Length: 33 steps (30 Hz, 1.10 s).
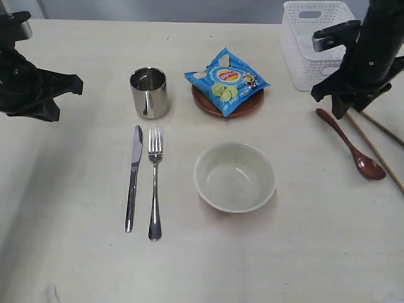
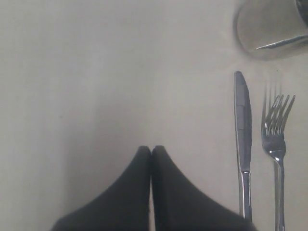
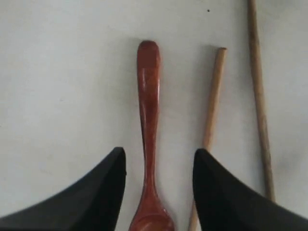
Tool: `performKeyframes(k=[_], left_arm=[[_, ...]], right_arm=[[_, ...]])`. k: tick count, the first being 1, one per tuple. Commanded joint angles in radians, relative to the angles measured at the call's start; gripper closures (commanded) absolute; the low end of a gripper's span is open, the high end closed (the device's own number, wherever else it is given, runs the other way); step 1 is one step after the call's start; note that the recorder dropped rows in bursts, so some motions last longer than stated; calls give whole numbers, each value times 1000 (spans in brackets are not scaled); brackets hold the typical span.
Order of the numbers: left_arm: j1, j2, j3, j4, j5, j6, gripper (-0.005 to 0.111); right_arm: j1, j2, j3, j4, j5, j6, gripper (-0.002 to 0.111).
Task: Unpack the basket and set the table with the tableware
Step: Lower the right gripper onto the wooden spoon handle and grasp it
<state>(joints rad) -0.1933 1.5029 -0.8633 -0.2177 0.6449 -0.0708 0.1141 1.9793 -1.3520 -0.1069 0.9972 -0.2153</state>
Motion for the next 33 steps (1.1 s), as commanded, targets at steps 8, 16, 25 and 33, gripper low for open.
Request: performKeyframes(k=[8, 16, 25, 33], left_arm=[[-5, -1, 6, 3, -14, 3, 107], [-5, -1, 6, 3, -14, 3, 107], [-5, -1, 6, 1, -14, 3, 107], [-5, -1, 6, 1, -14, 3, 107]], right_arm=[[-121, 39, -23, 332, 27, -329, 65], [-121, 39, 53, 289, -65, -327, 75], [-121, 39, 53, 280, -92, -300, 69], [-121, 75, 53, 280, -102, -290, 69]])
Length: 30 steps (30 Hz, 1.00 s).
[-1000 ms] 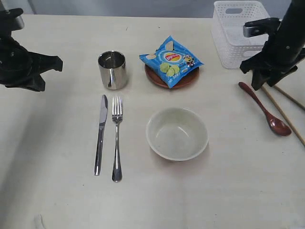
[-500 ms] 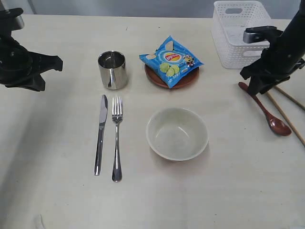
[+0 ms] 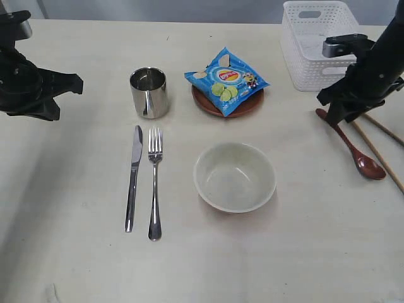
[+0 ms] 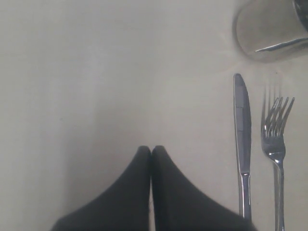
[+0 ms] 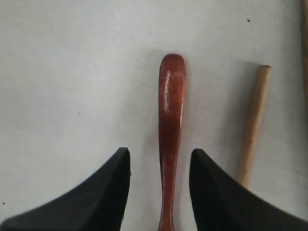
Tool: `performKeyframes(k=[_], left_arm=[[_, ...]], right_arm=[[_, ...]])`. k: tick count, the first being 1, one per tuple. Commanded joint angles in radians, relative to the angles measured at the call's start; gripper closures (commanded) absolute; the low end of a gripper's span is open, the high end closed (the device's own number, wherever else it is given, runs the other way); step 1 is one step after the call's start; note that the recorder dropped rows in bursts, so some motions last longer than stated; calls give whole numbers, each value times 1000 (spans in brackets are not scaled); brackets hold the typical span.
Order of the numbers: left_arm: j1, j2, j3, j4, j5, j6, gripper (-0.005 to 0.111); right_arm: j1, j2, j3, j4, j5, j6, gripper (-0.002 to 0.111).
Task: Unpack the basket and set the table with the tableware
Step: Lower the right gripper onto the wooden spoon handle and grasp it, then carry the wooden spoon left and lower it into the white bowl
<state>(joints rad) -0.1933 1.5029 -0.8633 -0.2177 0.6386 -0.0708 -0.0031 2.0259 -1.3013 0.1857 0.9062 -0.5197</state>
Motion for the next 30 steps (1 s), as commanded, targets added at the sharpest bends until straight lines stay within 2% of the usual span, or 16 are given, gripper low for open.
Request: performKeyframes(k=[1, 5, 7, 9, 14, 19, 30], left_arm=[[-5, -1, 6, 1, -10, 3, 107], [-5, -1, 6, 1, -12, 3, 107], [-5, -1, 6, 1, -12, 3, 107], [-5, -1, 6, 1, -14, 3, 107], [-5, -1, 6, 1, -14, 3, 107], [-5, -1, 6, 1, -12, 3, 107], [-5, -1, 6, 1, -8, 3, 107]], right_arm=[[-4, 38, 2, -12, -11, 19, 69], [-4, 64, 2, -12, -11, 26, 69], [0, 74, 2, -17, -11, 30, 72], [13, 75, 2, -42, -11, 38, 81], [67, 75, 2, -95, 16, 43, 109], [145, 28, 2, -110, 37, 70, 109], [337, -251, 2, -65, 22, 108, 109]])
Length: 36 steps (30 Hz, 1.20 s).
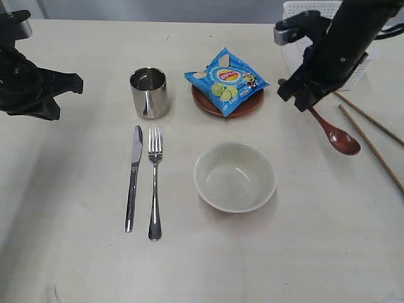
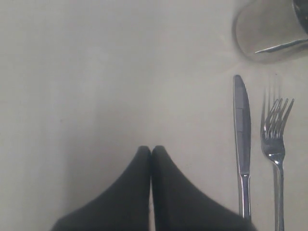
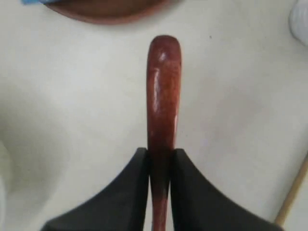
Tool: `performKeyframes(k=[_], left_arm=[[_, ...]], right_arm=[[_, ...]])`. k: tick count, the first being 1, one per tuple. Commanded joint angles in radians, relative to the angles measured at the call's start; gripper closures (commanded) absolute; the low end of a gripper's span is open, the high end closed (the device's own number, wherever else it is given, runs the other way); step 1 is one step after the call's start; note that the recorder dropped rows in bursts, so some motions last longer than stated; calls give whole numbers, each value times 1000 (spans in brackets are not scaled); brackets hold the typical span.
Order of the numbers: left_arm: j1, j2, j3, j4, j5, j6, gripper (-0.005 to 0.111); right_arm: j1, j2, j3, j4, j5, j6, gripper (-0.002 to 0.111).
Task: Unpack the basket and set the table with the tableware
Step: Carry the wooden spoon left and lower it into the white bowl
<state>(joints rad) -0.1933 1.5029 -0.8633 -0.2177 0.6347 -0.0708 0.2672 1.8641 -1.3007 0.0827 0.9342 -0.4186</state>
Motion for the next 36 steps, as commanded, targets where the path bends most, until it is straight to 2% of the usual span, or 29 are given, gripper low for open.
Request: performKeyframes(k=[1, 8, 12, 24, 36], left_arm=[[-5, -1, 6, 1, -4, 3, 107], [-5, -1, 6, -1, 0, 3, 107], [-5, -1, 6, -1, 0, 3, 107], [-5, -1, 6, -1, -4, 3, 107], [-5, -1, 6, -1, -6, 3, 107]], right_arm=[[96, -109, 2, 53, -12, 2, 109], [330, -144, 2, 58, -44, -6, 109], [404, -116, 2, 63, -104, 10, 109], [412, -12, 14, 158, -148, -24, 109], [412, -11, 98, 159, -224, -24, 108]])
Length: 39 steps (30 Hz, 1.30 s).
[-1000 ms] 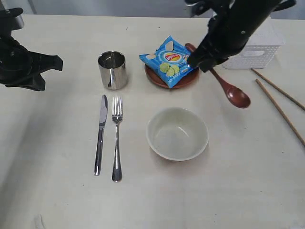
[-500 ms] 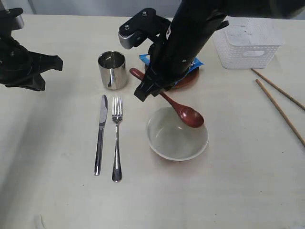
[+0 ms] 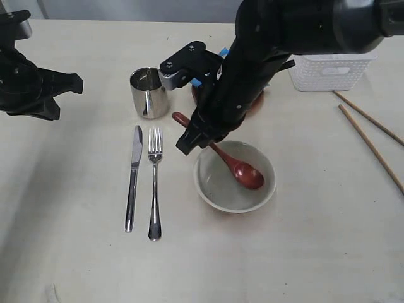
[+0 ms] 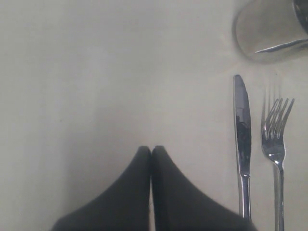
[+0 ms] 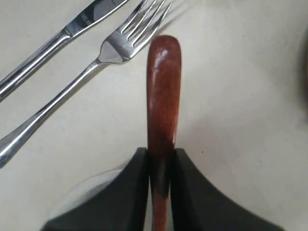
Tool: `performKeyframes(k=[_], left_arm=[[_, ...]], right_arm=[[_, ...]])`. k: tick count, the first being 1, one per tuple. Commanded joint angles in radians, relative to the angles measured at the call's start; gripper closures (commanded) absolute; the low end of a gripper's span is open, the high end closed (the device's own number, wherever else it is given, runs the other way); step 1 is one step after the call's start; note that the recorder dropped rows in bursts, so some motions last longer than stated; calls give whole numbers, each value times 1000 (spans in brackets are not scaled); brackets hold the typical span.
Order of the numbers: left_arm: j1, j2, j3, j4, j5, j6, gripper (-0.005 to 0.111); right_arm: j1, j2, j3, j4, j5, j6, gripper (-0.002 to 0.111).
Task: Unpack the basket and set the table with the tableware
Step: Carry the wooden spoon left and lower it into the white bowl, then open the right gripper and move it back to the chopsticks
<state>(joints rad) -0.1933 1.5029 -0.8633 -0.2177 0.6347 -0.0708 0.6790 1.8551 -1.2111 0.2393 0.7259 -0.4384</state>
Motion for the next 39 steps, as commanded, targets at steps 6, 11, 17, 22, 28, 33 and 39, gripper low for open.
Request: performKeyframes(k=[6, 11, 17, 22, 28, 33, 39], left_arm=[[-5, -1, 6, -1, -6, 3, 107], [-5, -1, 6, -1, -6, 3, 107], [-5, -1, 6, -1, -6, 3, 107], [-5, -1, 6, -1, -6, 3, 107], [-5, -1, 6, -1, -4, 3, 107], [-5, -1, 6, -1, -4, 3, 107], [-5, -1, 6, -1, 0, 4, 107]], right_arm=[[0, -2, 8, 8, -5, -5, 105], [0, -2, 8, -4, 18, -3, 72], [0, -5, 8, -11, 19, 4, 65], [-2, -79, 8, -96, 22, 58, 65], [-74, -239, 8, -296, 22, 197, 65], [-231, -325, 8, -388, 31, 311, 88], [-423, -289, 20, -333, 66, 323, 102]])
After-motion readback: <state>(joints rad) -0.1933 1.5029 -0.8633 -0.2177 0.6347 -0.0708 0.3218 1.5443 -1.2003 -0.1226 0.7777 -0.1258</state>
